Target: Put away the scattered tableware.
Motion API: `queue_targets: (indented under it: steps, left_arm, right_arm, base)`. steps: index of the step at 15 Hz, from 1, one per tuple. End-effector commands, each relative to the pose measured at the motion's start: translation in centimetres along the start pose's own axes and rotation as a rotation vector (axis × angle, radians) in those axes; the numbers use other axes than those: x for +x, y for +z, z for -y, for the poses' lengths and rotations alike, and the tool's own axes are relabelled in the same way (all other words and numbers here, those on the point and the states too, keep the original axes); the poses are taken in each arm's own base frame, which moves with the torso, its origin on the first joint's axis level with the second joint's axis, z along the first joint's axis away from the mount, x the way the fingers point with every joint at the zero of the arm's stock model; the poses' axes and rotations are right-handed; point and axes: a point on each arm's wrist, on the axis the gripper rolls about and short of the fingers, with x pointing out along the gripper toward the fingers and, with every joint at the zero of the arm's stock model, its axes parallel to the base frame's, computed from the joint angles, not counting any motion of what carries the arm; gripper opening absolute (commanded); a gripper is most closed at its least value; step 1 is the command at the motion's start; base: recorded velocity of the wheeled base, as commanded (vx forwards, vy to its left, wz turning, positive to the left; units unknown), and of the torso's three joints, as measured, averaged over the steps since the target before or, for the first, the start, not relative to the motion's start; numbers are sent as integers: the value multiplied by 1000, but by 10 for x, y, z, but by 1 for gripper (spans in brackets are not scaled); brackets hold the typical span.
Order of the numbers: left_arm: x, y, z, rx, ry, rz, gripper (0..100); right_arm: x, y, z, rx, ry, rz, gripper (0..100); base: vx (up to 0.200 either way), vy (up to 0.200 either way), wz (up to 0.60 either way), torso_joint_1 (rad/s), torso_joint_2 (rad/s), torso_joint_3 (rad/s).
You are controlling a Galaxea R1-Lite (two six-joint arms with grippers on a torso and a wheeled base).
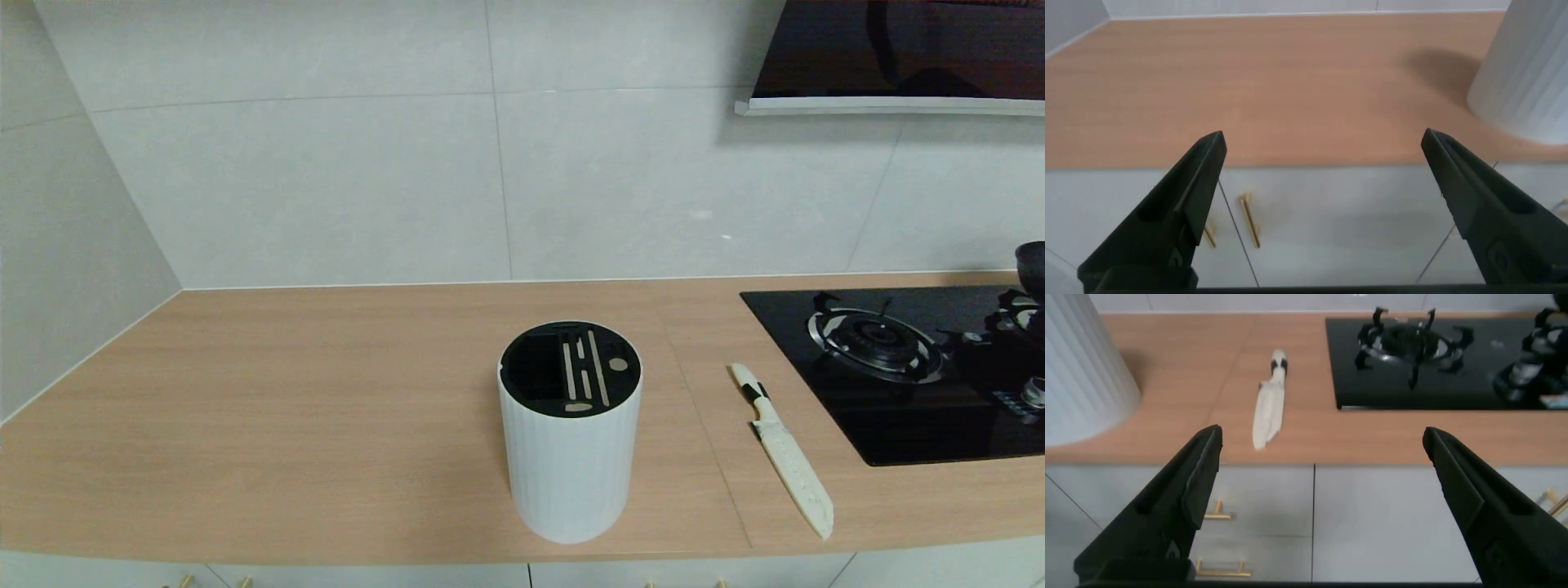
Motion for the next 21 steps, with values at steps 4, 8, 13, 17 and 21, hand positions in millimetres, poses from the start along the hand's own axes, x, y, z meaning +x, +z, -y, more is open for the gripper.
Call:
queue_targets:
  steps: [4, 8, 13, 17, 21]
  left_arm:
    - [0, 0, 0, 0, 1, -2, 100]
    - [0, 0, 0, 0, 1, -2, 100]
    - [0, 0, 0, 0, 1, -2, 100]
    - [0, 0, 0, 0, 1, -2, 100]
    - [0, 0, 0, 0, 1, -2, 100]
  right_arm:
    - [0, 0, 0, 0, 1, -1, 100]
    - [0, 0, 0, 0, 1, -1, 100]
    - [0, 0, 0, 0, 1, -1, 100]
    - [0, 0, 0, -3, 4, -1, 100]
    - [-4, 16, 0, 3, 3, 79, 100]
  base:
    - [0, 0, 0, 254, -548, -284]
    - [0, 0, 0, 167, -347, -178]
    - [0, 0, 0, 5, -12, -3]
    - [0, 0, 0, 0, 0, 0]
    - [0, 0, 0, 0, 0, 0]
